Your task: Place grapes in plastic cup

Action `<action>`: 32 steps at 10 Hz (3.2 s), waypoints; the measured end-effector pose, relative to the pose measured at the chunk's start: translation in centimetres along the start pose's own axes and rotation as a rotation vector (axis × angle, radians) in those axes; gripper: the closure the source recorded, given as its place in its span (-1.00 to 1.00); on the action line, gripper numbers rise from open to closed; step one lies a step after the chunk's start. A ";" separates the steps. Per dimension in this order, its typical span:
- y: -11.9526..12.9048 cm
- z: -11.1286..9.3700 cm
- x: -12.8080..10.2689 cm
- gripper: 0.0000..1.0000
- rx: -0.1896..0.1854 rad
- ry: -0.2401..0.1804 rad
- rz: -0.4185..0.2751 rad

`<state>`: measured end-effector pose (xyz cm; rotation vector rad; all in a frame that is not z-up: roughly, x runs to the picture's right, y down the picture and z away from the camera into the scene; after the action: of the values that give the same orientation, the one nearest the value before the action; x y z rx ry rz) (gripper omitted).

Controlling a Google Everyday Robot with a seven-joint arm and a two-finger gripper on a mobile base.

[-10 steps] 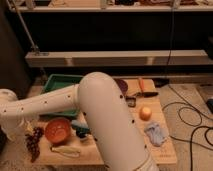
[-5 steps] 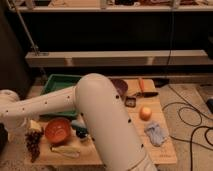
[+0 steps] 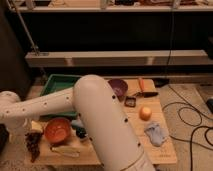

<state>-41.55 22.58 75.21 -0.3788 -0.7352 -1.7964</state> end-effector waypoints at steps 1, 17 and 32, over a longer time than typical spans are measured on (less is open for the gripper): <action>0.0 0.5 -0.1 -0.57 -0.006 -0.007 -0.002; 0.8 -3.4 2.2 0.99 0.335 -0.220 0.068; 29.0 -24.7 7.3 1.00 0.414 -0.023 0.595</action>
<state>-14.55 -4.70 69.38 -0.2989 -0.8775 -1.0540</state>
